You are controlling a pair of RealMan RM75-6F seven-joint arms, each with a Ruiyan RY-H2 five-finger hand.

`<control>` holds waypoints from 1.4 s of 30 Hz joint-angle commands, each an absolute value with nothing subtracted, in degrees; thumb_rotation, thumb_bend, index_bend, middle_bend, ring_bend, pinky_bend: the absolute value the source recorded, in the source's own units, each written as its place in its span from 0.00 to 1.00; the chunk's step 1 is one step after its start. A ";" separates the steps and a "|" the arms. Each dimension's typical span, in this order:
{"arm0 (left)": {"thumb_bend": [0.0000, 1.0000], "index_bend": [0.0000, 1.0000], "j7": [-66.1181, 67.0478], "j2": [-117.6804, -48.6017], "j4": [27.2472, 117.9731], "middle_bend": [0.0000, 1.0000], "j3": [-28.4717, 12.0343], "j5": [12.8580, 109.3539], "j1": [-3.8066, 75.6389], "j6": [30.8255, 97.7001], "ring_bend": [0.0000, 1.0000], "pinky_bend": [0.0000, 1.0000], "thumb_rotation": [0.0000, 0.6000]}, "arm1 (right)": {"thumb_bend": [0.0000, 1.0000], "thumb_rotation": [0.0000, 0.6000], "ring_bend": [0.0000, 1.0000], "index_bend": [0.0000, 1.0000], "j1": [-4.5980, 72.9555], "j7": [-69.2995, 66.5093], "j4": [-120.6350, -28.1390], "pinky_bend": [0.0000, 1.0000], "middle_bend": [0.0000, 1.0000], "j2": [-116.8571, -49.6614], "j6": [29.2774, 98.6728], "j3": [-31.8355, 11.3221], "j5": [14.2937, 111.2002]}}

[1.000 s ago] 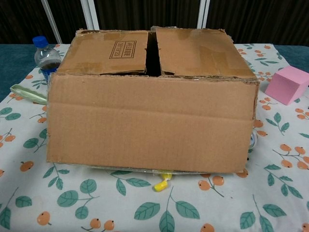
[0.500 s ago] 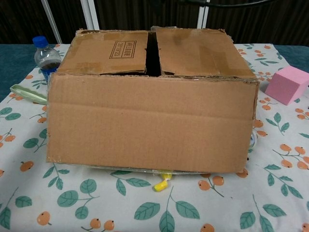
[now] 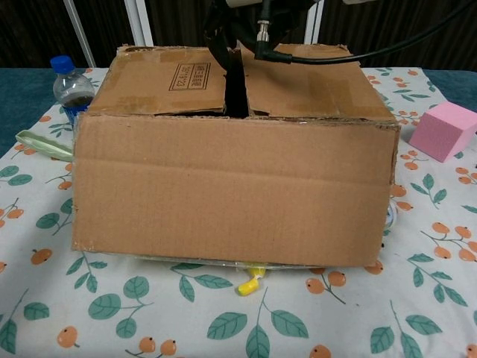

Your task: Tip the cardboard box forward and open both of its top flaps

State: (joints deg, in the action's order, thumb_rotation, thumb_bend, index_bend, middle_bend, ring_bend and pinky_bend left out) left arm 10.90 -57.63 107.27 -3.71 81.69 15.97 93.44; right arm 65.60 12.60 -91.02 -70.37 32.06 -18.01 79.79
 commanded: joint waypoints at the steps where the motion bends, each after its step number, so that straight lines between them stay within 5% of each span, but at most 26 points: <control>1: 0.19 0.00 10.84 -57.62 107.38 0.00 -3.98 81.80 15.79 93.39 0.00 0.05 1.00 | 1.00 1.00 0.34 0.47 65.92 12.86 -90.97 0.41 0.39 -71.29 32.60 -17.30 80.20; 16: 0.19 0.00 10.04 -57.56 107.67 0.00 -5.40 81.69 14.97 91.68 0.00 0.05 1.00 | 1.00 1.00 0.33 0.47 67.13 19.94 -87.97 0.40 0.38 -74.22 35.21 -13.92 81.06; 42: 0.19 0.00 8.79 -57.15 108.86 0.00 -6.80 83.54 13.68 90.52 0.00 0.05 1.00 | 1.00 1.00 0.34 0.51 68.73 29.18 -89.51 0.40 0.43 -69.10 34.40 -8.83 86.70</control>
